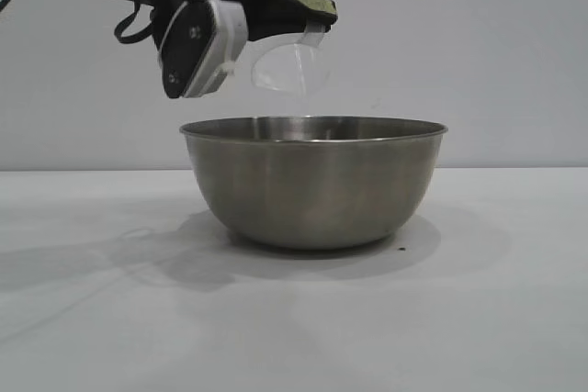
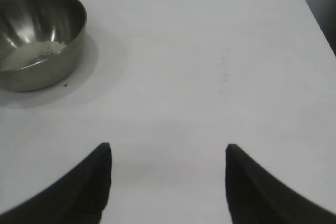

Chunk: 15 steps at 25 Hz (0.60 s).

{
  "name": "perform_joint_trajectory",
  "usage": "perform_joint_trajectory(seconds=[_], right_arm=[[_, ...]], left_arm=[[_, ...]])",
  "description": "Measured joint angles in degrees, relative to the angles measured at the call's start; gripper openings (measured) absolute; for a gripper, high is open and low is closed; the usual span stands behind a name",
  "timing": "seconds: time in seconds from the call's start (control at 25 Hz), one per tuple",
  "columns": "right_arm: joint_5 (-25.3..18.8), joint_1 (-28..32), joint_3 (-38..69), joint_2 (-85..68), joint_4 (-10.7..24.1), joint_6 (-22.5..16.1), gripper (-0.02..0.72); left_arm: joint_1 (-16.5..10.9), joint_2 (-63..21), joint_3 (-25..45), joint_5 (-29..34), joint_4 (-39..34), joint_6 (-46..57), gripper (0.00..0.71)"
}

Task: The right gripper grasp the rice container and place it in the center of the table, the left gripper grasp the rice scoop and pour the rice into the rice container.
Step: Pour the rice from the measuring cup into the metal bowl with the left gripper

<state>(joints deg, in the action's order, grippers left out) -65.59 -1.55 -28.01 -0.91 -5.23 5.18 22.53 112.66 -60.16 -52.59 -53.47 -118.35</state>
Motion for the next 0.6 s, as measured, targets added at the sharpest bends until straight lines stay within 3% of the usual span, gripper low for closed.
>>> perform_joint_trajectory(seconds=[0.6], right_arm=[[0.0,0.0,0.0,0.0,0.0,0.0,0.399]], left_arm=[[0.0,0.0,0.0,0.2,0.0,-2.1,0.0]])
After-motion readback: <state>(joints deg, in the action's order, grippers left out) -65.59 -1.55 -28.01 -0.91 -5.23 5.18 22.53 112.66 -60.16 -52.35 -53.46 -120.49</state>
